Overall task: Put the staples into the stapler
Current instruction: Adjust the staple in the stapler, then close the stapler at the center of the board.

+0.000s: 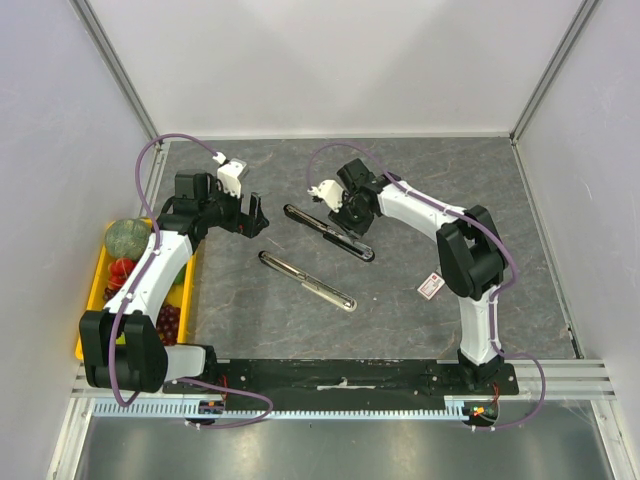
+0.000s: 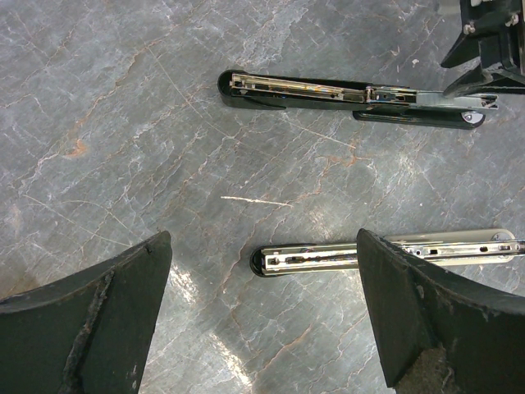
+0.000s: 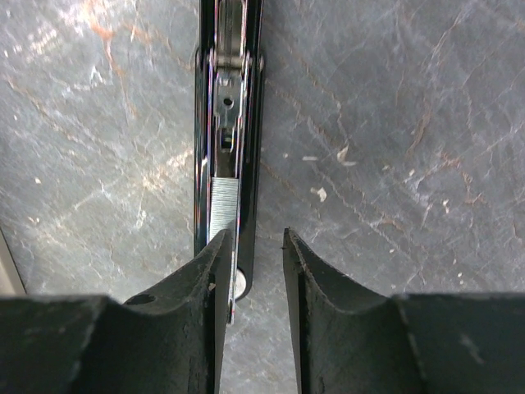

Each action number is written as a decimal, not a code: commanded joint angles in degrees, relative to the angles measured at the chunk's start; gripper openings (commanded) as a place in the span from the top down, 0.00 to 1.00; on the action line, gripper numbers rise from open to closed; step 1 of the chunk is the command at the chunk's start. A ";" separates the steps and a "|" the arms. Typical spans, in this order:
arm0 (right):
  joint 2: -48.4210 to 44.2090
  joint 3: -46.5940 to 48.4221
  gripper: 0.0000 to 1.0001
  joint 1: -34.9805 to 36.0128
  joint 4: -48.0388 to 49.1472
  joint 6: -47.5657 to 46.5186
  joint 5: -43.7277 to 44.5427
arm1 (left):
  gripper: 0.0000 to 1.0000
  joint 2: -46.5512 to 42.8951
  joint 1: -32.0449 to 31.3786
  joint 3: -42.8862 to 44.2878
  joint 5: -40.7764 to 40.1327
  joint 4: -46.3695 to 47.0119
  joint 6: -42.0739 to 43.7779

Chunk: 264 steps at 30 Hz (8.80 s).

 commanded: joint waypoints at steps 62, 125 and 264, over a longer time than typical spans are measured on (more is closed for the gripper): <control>-5.18 -0.61 0.61 -0.47 -4.57 -5.27 -1.50 | 0.00 -0.24 0.45 -0.02 0.95 2.07 -0.82; -10.11 -17.15 0.93 -6.62 5.89 -16.44 -8.18 | 0.37 36.41 -3.50 14.56 22.04 7.89 46.20; -8.62 -19.00 0.67 -20.42 -2.02 -21.10 -34.99 | 0.98 29.29 -30.40 25.82 10.27 1.20 22.04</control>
